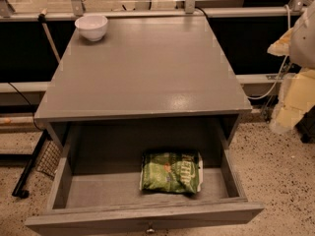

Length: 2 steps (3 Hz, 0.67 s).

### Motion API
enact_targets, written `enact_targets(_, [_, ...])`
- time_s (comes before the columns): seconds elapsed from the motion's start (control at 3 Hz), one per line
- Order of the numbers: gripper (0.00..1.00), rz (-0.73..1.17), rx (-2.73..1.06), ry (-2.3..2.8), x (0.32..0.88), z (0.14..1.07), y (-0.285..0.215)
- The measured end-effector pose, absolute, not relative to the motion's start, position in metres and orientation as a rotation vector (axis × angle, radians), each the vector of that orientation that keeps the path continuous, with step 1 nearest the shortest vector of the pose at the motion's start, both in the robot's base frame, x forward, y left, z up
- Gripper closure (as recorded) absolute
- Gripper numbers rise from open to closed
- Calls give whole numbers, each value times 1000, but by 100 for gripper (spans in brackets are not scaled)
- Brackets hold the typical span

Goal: Pick green jalapeno chip bag from top drawer and place on counter

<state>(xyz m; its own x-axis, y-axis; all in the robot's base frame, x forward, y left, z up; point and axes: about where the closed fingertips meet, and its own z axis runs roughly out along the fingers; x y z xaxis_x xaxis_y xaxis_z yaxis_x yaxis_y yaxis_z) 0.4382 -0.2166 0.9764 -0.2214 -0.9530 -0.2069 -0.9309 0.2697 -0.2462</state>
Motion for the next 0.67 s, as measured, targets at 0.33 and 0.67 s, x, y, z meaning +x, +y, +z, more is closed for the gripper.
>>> enact_targets(0.33, [0, -99, -1724, 2231, 438, 976, -217])
enact_targets(0.67, [0, -33, -1694, 2228, 436, 964, -220])
